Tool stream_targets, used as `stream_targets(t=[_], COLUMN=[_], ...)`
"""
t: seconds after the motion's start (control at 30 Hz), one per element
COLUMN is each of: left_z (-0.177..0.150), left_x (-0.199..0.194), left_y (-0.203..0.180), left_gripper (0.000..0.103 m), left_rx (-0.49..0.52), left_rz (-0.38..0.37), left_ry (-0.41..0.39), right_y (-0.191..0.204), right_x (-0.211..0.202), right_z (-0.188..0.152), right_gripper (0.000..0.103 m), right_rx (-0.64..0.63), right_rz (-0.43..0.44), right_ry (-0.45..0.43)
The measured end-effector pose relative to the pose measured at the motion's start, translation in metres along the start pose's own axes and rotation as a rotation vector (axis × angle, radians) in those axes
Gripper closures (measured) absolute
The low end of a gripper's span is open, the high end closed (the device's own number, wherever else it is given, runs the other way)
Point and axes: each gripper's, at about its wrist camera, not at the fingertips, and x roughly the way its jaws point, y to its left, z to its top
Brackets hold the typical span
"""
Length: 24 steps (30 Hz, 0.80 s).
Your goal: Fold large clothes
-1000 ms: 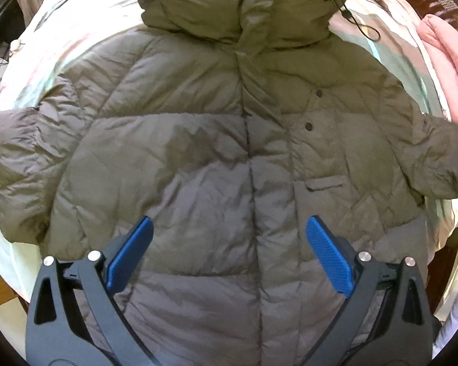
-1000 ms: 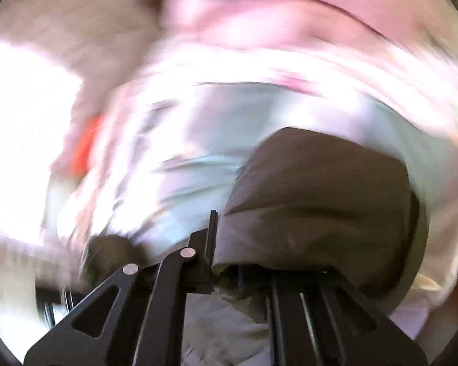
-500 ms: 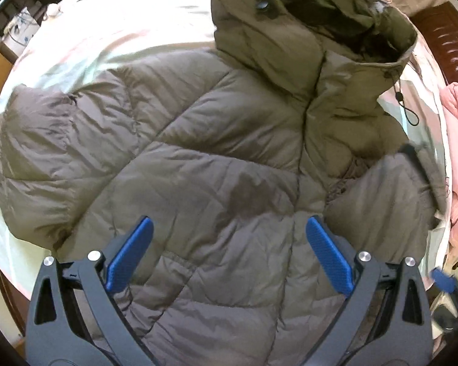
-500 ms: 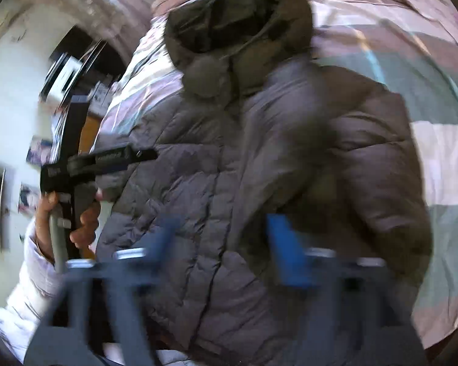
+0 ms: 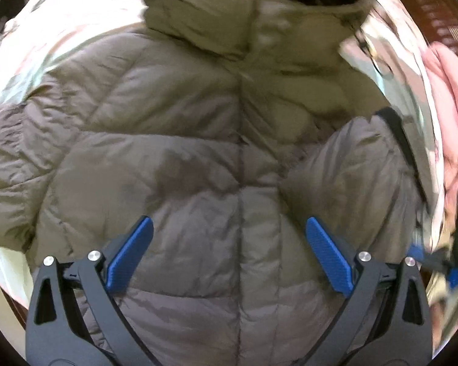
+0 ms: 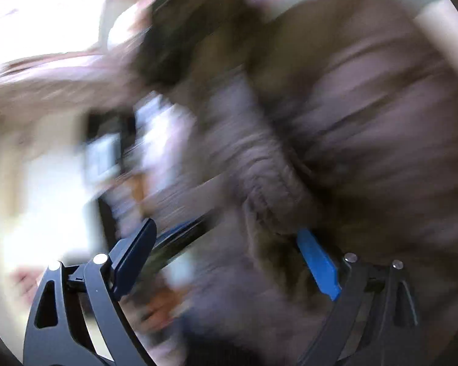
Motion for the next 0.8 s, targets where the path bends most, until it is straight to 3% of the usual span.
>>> stream_targets(t=[0.03, 0.1, 0.17, 0.2, 0.27, 0.33, 0.37, 0.4, 0.53, 0.63, 0.7, 0.8], left_z=[0.001, 0.002, 0.002, 0.0, -0.001, -0.004, -0.008, -0.012, -0.037, -0.066, -0.074, -0.075], left_x=[-0.004, -0.006, -0.005, -0.004, -0.001, 0.003, 0.006, 0.01, 0.008, -0.01, -0.012, 0.004], left_y=[0.01, 0.026, 0.045, 0.051, 0.061, 0.065, 0.065, 0.063, 0.07, 0.091, 0.094, 0.081], left_gripper=[0.002, 0.002, 0.002, 0.002, 0.002, 0.002, 0.002, 0.002, 0.002, 0.002, 0.002, 0.002], left_rx=[-0.041, -0.11, -0.184, -0.207, -0.26, -0.288, -0.304, -0.318, -0.389, -0.572, -0.612, -0.573], left_rz=[0.007, 0.012, 0.003, -0.008, -0.051, -0.087, -0.111, -0.148, -0.256, -0.284, -0.255, -0.291], left_ry=[-0.015, -0.024, -0.02, -0.018, 0.002, 0.04, 0.066, 0.096, 0.167, 0.058, 0.025, 0.104], right_y=[0.021, 0.058, 0.069, 0.069, 0.064, 0.048, 0.041, 0.034, 0.019, 0.011, 0.017, 0.027], right_x=[-0.003, -0.028, -0.054, -0.071, -0.093, -0.104, -0.104, -0.109, -0.124, -0.105, -0.105, -0.092], right_z=[-0.009, -0.03, -0.037, -0.041, -0.045, -0.052, -0.054, -0.057, -0.066, -0.059, -0.066, -0.07], right_gripper=[0.01, 0.01, 0.008, 0.007, 0.007, 0.007, 0.007, 0.007, 0.007, 0.007, 0.007, 0.007], right_rx=[-0.074, -0.217, -0.233, -0.225, -0.194, -0.14, -0.119, -0.095, 0.012, 0.022, -0.007, -0.039], right_rz=[0.026, -0.011, -0.144, -0.286, -0.648, -1.096, -1.207, -1.243, -1.115, -1.165, -1.189, -1.194], right_ry=[0.014, -0.04, -0.119, -0.173, -0.24, -0.255, -0.261, -0.258, -0.181, -0.172, -0.16, -0.145])
